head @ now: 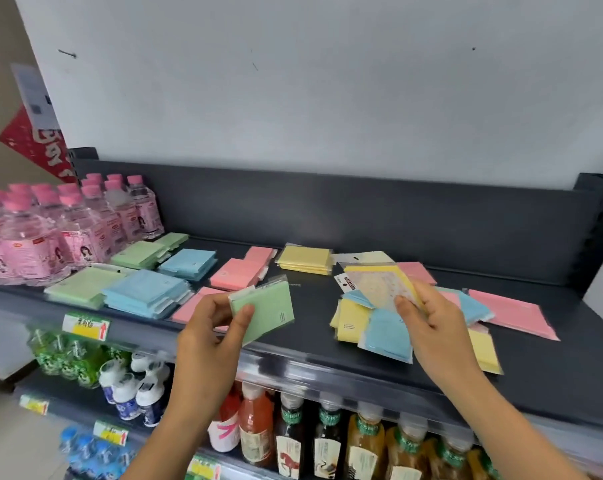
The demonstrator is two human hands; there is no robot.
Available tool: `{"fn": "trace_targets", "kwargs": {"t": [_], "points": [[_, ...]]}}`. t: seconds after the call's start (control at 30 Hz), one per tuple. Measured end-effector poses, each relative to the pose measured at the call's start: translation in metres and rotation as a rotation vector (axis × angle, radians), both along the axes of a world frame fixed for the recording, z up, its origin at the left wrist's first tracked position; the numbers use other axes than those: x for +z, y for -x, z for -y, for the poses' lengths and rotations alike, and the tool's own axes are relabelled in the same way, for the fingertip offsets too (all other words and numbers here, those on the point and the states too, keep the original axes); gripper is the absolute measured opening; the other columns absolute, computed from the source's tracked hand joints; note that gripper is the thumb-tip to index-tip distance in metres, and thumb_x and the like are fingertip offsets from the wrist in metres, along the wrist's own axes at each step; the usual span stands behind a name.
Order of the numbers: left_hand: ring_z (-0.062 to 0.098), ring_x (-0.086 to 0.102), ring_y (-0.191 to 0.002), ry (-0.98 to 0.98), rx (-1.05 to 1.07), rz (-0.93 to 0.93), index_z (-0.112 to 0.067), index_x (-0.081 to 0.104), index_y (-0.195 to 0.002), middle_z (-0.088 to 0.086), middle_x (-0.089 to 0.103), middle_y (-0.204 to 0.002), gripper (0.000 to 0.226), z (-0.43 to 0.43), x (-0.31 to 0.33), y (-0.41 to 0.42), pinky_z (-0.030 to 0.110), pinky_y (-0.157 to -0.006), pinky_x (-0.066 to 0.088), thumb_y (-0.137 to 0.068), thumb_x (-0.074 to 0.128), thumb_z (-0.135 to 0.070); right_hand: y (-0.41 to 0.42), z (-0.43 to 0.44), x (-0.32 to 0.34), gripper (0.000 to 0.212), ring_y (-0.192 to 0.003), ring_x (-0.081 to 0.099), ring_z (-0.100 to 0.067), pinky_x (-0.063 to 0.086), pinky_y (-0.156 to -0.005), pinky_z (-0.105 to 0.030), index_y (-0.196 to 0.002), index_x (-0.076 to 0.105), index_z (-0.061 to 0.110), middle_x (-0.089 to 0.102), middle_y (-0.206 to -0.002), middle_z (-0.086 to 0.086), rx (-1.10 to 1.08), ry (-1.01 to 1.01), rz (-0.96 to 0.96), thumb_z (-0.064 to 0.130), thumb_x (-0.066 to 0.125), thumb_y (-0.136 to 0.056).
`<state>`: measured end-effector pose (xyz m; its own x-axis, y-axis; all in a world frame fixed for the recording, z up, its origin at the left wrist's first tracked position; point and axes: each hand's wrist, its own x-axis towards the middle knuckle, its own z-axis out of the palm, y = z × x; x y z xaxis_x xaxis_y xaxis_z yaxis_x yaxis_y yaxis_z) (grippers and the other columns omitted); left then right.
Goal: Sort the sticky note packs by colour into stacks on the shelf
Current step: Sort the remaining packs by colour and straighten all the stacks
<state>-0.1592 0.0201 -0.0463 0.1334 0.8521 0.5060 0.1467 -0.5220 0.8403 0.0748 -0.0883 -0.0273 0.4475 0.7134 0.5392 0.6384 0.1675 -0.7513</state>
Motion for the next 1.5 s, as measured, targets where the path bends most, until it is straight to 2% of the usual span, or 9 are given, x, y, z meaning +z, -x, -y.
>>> {"fn": "trace_targets", "kwargs": {"t": [0.1, 0.23, 0.4, 0.57, 0.7, 0.87, 1.23, 1.37, 1.5], "points": [[0.005, 0.062, -0.071, 0.003, 0.026, 0.015, -0.030, 0.054, -0.083, -0.010, 0.068, -0.079, 0.012, -0.009, 0.000, 0.006, 0.014, -0.056, 0.045, -0.079, 0.058, -0.041, 0.005, -0.008, 0.000, 0.026, -0.066, 0.050, 0.008, 0.037, -0.062, -0.003, -0.114, 0.061, 0.025, 0.058, -0.077, 0.019, -0.019, 0.020, 0.027, 0.013, 0.048, -0.095], [-0.001, 0.062, -0.070, 0.024, 0.006, 0.041, -0.032, 0.055, -0.084, -0.022, 0.068, -0.082, 0.006, -0.021, 0.000, 0.017, 0.010, -0.055, 0.046, -0.082, 0.059, -0.036, 0.021, -0.020, 0.007, 0.030, -0.097, 0.049, 0.011, 0.032, -0.077, 0.003, -0.116, 0.063, 0.023, 0.058, -0.104, 0.012, -0.067, 0.006, 0.166, 0.008, 0.050, -0.094], [-0.002, 0.062, -0.073, 0.002, 0.002, 0.034, -0.033, 0.056, -0.085, -0.013, 0.069, -0.083, 0.009, -0.041, 0.000, 0.034, 0.009, -0.054, 0.044, -0.086, 0.062, -0.026, 0.046, -0.035, 0.011, 0.043, -0.082, 0.044, 0.000, 0.039, -0.068, -0.007, -0.116, 0.063, 0.020, 0.043, -0.089, 0.008, -0.244, -0.075, 0.410, -0.005, 0.063, -0.081], [0.000, 0.063, -0.081, 0.022, -0.054, 0.048, -0.032, 0.057, -0.085, -0.012, 0.069, -0.085, 0.007, -0.060, 0.003, 0.049, 0.027, -0.061, 0.051, -0.086, 0.061, -0.027, 0.067, -0.058, 0.024, 0.046, -0.084, 0.061, -0.003, 0.047, -0.079, -0.018, -0.108, 0.054, 0.026, 0.061, -0.082, 0.021, -0.278, -0.092, 0.194, -0.001, 0.069, -0.074], [0.010, 0.064, -0.087, 0.058, -0.124, 0.043, -0.029, 0.058, -0.089, -0.009, 0.070, -0.089, 0.006, -0.074, 0.001, 0.053, 0.036, -0.065, 0.053, -0.086, 0.062, -0.024, 0.073, -0.073, 0.032, 0.025, -0.079, 0.062, -0.010, 0.032, -0.077, 0.002, -0.096, 0.064, 0.019, 0.065, -0.083, 0.017, -0.293, -0.089, 0.283, 0.004, 0.068, -0.077], [0.000, 0.062, -0.079, 0.046, -0.131, 0.044, -0.032, 0.058, -0.085, -0.010, 0.069, -0.085, 0.008, -0.093, 0.006, 0.052, 0.022, -0.060, 0.048, -0.085, 0.063, -0.026, 0.060, -0.094, 0.049, 0.022, -0.081, 0.064, -0.016, 0.049, -0.076, -0.025, -0.102, 0.067, 0.015, 0.069, -0.091, 0.007, -0.190, -0.021, 0.440, 0.003, 0.062, -0.083], [-0.005, 0.056, -0.056, 0.016, -0.102, -0.008, -0.030, 0.056, -0.076, -0.010, 0.068, -0.072, 0.015, -0.143, 0.019, 0.023, 0.006, -0.047, 0.039, -0.085, 0.064, -0.020, 0.003, -0.184, 0.061, 0.024, -0.080, 0.064, -0.026, 0.051, -0.071, -0.040, -0.113, 0.056, 0.020, 0.066, -0.106, 0.001, -0.187, 0.220, 0.899, 0.012, 0.045, -0.093], [-0.004, 0.056, -0.052, 0.027, -0.079, -0.001, -0.033, 0.059, -0.078, -0.011, 0.070, -0.074, 0.012, -0.166, 0.023, 0.009, 0.009, -0.043, 0.040, -0.086, 0.063, -0.024, -0.010, -0.223, 0.041, 0.035, -0.074, 0.062, -0.030, 0.046, -0.062, -0.032, -0.119, 0.052, 0.018, 0.062, -0.112, -0.001, -0.147, 0.352, 1.105, 0.003, 0.042, -0.089], [0.000, 0.063, -0.066, 0.072, -0.087, -0.028, -0.032, 0.063, -0.087, -0.017, 0.071, -0.082, 0.004, -0.181, 0.022, -0.001, 0.025, -0.051, 0.053, -0.087, 0.061, -0.029, -0.019, -0.249, 0.021, 0.039, -0.070, 0.063, -0.034, 0.046, -0.058, -0.033, -0.115, 0.055, 0.015, 0.063, -0.111, -0.003, -0.102, 0.378, 1.130, -0.004, 0.046, -0.082]]}}
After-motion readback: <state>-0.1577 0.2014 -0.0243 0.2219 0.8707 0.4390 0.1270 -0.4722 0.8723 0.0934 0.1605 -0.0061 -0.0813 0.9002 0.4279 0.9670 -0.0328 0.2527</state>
